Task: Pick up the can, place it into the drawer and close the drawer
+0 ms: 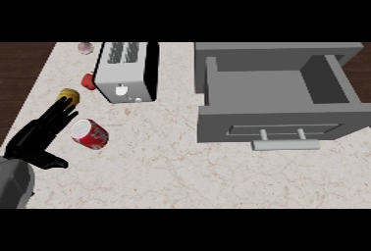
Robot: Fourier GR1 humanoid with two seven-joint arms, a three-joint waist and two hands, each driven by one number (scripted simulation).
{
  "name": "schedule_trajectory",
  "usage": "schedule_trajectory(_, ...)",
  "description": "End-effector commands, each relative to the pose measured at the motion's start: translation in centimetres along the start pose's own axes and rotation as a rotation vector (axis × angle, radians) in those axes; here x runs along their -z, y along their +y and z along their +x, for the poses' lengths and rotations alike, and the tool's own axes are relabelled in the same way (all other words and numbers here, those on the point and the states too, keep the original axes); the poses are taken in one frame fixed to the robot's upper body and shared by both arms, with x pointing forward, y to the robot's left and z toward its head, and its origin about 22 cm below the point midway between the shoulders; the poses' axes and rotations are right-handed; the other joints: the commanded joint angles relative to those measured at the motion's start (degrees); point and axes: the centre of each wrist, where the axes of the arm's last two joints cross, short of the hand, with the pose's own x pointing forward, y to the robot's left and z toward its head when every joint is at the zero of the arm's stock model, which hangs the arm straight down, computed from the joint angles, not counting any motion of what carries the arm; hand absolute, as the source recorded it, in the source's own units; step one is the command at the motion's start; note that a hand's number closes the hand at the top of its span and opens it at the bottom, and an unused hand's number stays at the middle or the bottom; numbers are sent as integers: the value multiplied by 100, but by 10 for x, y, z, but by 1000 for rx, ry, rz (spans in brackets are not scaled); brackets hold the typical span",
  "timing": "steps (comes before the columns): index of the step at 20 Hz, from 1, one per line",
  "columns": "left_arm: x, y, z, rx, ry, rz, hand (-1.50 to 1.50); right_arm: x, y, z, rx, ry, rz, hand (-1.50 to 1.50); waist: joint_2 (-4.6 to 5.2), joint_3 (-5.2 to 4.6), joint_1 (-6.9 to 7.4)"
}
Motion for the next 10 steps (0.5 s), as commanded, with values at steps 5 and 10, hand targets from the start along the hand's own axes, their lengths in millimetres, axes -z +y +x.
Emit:
schedule_trajectory(5, 6, 4, -18, -12, 58, 22, -150, 14, -3, 7, -2, -24, 11, -150, 42, -22, -54)
schedule_trajectory(10, -9, -4, -46, -41, 69, 19, -150, 5, -5, 11, 8, -20, 20, -150, 47, -26, -77)
